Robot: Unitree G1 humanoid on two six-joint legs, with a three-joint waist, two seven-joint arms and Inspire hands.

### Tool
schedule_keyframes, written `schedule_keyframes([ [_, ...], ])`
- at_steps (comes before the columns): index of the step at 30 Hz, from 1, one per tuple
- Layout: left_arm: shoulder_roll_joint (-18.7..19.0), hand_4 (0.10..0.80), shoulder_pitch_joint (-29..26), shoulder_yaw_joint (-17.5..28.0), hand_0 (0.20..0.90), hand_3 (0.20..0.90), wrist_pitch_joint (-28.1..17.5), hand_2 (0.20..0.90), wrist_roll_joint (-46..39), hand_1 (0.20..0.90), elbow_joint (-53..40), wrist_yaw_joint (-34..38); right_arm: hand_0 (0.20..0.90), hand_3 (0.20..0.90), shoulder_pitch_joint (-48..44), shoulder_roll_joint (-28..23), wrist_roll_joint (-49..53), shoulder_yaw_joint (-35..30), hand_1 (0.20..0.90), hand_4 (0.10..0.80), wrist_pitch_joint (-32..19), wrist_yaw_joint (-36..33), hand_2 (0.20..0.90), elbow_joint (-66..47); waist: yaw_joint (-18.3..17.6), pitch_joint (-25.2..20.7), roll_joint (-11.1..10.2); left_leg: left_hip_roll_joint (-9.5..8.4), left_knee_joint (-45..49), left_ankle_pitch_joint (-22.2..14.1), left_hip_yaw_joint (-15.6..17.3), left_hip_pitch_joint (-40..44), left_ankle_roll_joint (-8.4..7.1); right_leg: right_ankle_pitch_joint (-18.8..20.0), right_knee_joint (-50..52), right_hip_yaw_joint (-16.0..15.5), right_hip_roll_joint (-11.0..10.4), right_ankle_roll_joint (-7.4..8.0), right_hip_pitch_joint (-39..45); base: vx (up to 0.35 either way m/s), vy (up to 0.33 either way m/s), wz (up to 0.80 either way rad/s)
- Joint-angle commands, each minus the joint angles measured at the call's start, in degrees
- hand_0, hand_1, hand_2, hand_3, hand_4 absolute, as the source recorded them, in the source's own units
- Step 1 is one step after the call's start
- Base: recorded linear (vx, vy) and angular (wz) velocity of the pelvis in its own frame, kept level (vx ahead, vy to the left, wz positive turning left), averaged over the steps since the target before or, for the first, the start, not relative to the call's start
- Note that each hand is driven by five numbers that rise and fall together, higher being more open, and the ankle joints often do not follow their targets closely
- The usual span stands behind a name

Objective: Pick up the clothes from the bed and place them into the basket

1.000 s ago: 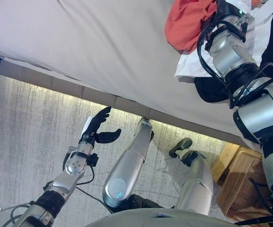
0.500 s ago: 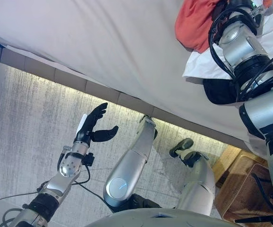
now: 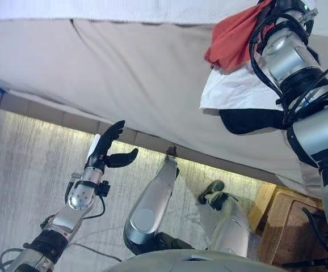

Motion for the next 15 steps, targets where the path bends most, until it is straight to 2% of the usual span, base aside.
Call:
schedule_keyframes([
  [1, 1.61, 0.800, -1.38, 1.88, 0.900, 0.900, -1.29, 0.900, 0.59, 0.900, -0.42, 0.32, 0.300, 0.200, -10.75, -8.23, 0.68, 3.77, 0.300, 0.100, -4.29, -5.38, 0.300, -1.12, -1.36, -4.31, -1.97, 0.86, 0.28, -7.88, 3.01, 5.10, 2.54, 4.88, -7.46, -0.71, 2.48, 0.34, 7.98, 0.056, -0.028, -0.27],
  [5, 1.26, 0.800, -1.79, 0.13, 0.900, 0.900, 0.93, 0.900, 0.54, 0.900, 0.47, 0.13, 0.300, 0.200, -10.73, -12.33, 3.57, 3.54, 0.300, 0.100, -6.75, -4.57, 0.300, -1.00, -4.01, -9.39, -2.92, 2.49, -5.43, -7.32, 4.96, 11.52, 1.70, 6.90, -15.20, 0.31, 3.07, 1.20, 14.27, 0.058, 0.000, -0.23],
  [6, 0.95, 0.800, -1.74, -0.55, 0.900, 0.900, 1.06, 0.900, 0.63, 0.900, 0.79, 0.29, 0.300, 0.200, -10.67, -13.68, 3.67, 3.55, 0.300, 0.100, -7.04, -4.29, 0.300, -1.54, -5.03, -10.75, -3.12, 2.72, -7.37, -5.74, 5.73, 12.84, 1.79, 8.82, -17.69, 0.11, 3.11, 1.20, 15.55, 0.013, 0.030, -0.26],
  [8, 0.57, 0.800, -1.30, -1.17, 0.900, 0.900, 1.49, 0.900, 1.19, 0.900, 1.89, 0.70, 0.300, 0.200, -10.21, -15.88, 3.29, 3.90, 0.300, 0.100, -8.02, -3.13, 0.300, -2.12, -6.64, -13.12, -3.95, 3.42, -9.85, -5.56, 6.98, 15.81, 1.60, 9.97, -20.53, 0.65, 3.55, 1.72, 17.73, 0.066, -0.003, -0.20],
  [15, -0.31, 0.800, 0.30, -2.53, 0.900, 0.900, 1.74, 0.900, 1.34, 0.900, 7.03, -0.62, 0.300, 0.200, -11.54, -22.39, 5.58, 4.98, 0.300, 0.100, -9.76, 0.11, 0.300, -7.55, -12.41, -20.94, -5.68, 5.58, -15.93, -5.22, 12.98, 23.26, 0.76, 12.61, -26.35, 2.64, 5.17, 3.40, 20.75, 0.111, -0.016, -0.37],
])
